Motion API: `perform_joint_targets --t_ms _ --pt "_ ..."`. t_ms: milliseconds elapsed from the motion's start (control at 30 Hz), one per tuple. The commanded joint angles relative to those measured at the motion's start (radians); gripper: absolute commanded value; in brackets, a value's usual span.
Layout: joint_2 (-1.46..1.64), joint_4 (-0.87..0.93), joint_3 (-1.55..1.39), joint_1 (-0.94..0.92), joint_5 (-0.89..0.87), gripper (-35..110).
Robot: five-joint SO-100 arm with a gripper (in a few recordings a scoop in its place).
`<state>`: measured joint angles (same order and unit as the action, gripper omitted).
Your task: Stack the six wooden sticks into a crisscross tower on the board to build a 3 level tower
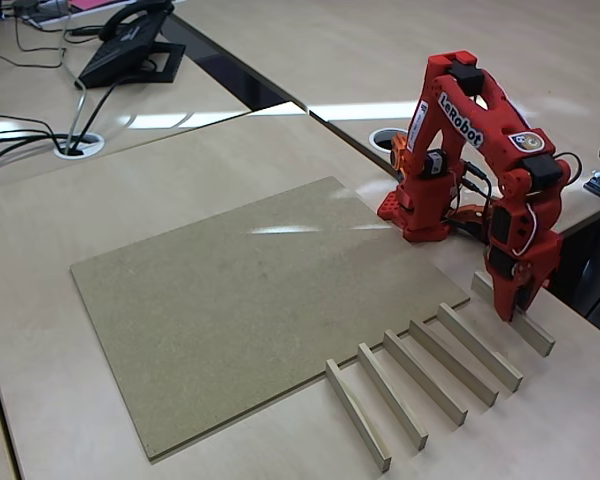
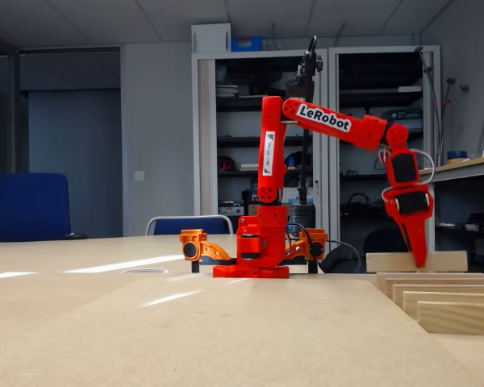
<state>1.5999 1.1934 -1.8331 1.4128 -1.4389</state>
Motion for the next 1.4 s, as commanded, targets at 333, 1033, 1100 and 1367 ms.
perform_joint_targets --t_ms 333,1033,1100,1367 --pt "0.135 0.383 0.37 -0.396 0.445 0" --pt "-0.417 0.179 0.729 -1.129 1.229 0" --pt "-0.462 0.181 0.758 -1.154 1.249 0" --pt "-0.584 0.193 0.822 -1.262 1.33 0"
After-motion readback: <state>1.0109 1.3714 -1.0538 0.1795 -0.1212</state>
